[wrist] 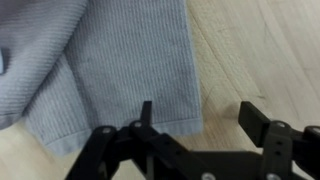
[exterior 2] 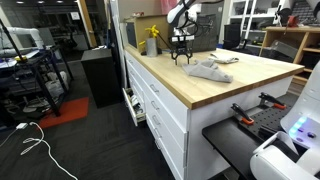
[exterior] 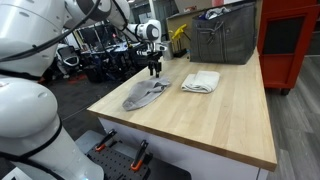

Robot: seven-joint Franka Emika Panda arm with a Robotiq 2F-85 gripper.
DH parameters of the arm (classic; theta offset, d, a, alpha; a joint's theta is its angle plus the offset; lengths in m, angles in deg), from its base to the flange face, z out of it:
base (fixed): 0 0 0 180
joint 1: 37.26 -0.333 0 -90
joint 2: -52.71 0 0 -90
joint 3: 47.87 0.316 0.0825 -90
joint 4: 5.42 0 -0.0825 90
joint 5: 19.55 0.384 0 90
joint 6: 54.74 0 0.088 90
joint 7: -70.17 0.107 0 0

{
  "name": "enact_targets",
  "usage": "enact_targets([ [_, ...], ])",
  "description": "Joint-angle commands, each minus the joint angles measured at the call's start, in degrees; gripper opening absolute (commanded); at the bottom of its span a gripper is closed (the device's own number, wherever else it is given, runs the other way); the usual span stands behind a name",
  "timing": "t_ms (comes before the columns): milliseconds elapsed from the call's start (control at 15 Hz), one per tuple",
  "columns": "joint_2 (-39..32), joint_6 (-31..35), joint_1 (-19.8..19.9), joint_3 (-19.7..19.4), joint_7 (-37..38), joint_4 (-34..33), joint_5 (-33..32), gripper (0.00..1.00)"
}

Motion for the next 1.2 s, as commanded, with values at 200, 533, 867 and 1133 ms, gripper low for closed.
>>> enact_targets([
  [200, -0.87, -2.06, 0.74, -1.9, 5.34, -1.96, 1.77, 0.35],
  [533, 1.66, -1.86, 0.22, -1.72, 8.01, -0.55, 2.01, 0.0],
  [867, 1.85, -3.06, -0.92, -2.06, 9.14, -5.13, 0.35, 0.01],
  [1133, 0.06, -5.16, -1.96, -2.08, 9.24, -12.5, -1.79, 0.01],
])
